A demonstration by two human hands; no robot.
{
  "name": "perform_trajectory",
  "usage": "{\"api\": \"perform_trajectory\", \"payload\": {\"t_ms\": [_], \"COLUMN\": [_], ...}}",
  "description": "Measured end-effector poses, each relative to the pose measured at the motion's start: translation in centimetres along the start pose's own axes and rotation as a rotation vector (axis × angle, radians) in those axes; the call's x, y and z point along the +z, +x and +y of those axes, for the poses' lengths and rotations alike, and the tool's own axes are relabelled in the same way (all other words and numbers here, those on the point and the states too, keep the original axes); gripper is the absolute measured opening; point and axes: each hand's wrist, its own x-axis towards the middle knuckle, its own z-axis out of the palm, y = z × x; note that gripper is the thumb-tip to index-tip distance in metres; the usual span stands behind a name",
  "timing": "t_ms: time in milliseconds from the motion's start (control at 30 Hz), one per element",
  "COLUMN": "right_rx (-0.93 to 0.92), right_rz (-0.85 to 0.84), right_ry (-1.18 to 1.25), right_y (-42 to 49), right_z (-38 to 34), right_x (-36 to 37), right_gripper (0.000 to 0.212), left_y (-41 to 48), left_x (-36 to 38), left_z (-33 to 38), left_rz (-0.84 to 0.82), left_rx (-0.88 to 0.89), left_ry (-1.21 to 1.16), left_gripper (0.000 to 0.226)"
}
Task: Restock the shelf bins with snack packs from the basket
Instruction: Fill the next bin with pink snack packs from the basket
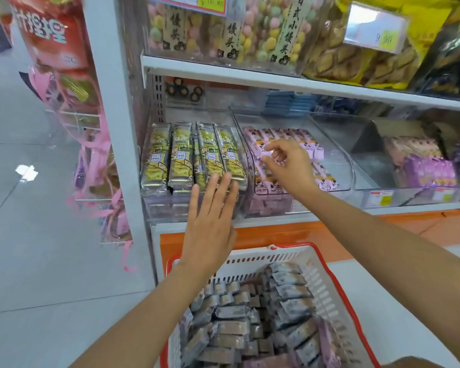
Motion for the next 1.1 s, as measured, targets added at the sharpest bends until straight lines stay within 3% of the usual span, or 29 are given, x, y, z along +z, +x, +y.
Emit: {"api": "perform_trajectory", "payload": {"t_ms": [233,500,600,733,833,1100], "right_rx": [-0.126,-0.030,0.054,0.077,0.097,0.163], "right_rz": [-0.108,-0.473,-0.688,-0.964,-1.116,-1.471], "right_ry": [0.231,0.208,0.160,0.020,-0.102,-0.319], "right_y": [-8.9,-20.0,-23.8,-27.6,-29.6,-31.2], "right_z": [-2.2,0.7,2.6,4.7,6.2,8.1], "right_x": [-1.0,2.1,3.6,4.9,5.6,6.0], "right_gripper": [0.014,0.013,0.017,0.020,0.021,0.015], "left_y": [-5.0,-13.4,-16.2,-18.6,-19.4,-20.4], "left_x": [-0.7,1.3,2.1,3.0,3.4,4.8], "left_z": [1.2,0.6,0.5,0.2,0.0,-0.2], "left_rz": [-0.071,-0.317,-0.452,-0.643,-0.794,-0.779], "left_rx": [-0.037,-0.111,-0.170,-0.275,-0.331,-0.353], "left_ry": [-0.043,-0.058,0.001,0.019,0.073,0.016], "left_gripper": [0.067,0.058,0.055,0.073,0.072,0.074]}}
